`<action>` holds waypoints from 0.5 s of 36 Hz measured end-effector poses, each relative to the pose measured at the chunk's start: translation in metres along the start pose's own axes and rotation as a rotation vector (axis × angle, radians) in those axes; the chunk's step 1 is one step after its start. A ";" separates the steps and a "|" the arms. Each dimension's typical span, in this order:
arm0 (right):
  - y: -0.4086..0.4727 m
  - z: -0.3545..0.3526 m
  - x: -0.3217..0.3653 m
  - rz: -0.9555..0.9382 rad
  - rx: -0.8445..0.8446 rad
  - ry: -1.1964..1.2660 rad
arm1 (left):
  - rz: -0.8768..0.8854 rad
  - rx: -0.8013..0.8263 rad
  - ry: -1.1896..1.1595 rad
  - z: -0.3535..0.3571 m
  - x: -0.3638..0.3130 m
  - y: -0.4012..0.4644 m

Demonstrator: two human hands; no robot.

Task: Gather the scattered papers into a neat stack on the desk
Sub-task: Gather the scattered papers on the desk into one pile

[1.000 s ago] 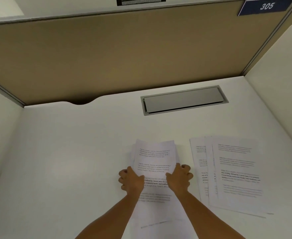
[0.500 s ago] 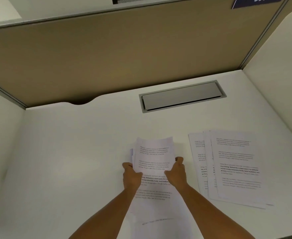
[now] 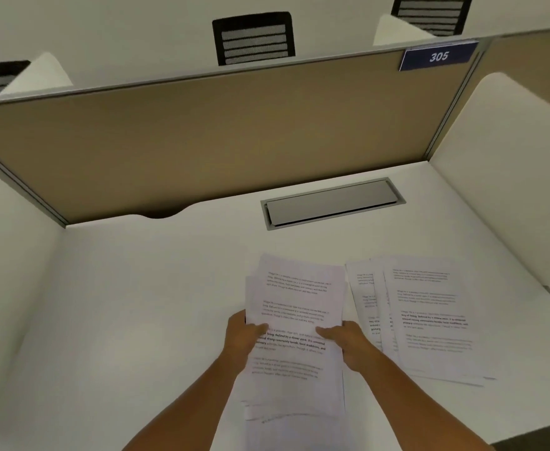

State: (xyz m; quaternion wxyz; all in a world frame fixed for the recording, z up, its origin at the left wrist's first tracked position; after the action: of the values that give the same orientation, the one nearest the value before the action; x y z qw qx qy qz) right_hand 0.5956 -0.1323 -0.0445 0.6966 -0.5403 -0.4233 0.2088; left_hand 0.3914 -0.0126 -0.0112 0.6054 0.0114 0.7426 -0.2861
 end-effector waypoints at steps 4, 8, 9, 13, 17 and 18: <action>-0.019 -0.004 -0.007 -0.079 0.066 -0.021 | 0.051 0.019 -0.047 -0.002 -0.013 -0.002; -0.040 -0.006 -0.017 -0.193 0.004 -0.020 | 0.057 0.037 -0.113 -0.003 -0.027 -0.008; -0.045 -0.006 -0.019 -0.226 -0.037 -0.024 | 0.062 0.043 -0.121 -0.003 -0.029 -0.010; -0.069 -0.012 -0.018 -0.344 -0.201 -0.014 | 0.094 0.111 -0.149 0.004 -0.043 -0.015; -0.090 -0.022 -0.019 -0.381 -0.297 0.027 | 0.136 0.187 -0.100 0.020 -0.057 -0.017; -0.095 -0.026 -0.019 -0.394 -0.315 0.036 | 0.153 0.205 -0.076 0.025 -0.060 -0.016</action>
State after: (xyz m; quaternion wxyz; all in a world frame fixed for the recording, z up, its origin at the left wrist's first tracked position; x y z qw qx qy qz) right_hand 0.5905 -0.1921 0.0352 0.6384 -0.5529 -0.5355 -0.0092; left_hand 0.4241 -0.0176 0.0476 0.6489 0.1190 0.6830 -0.3136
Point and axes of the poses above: each hand's wrist, its own y-axis towards the middle knuckle, its own z-axis out of the palm, x = y × z, the point moved 3 cm from there along y, towards the middle knuckle, and after that the axes turned 14 degrees about z, right-handed, at the moved point
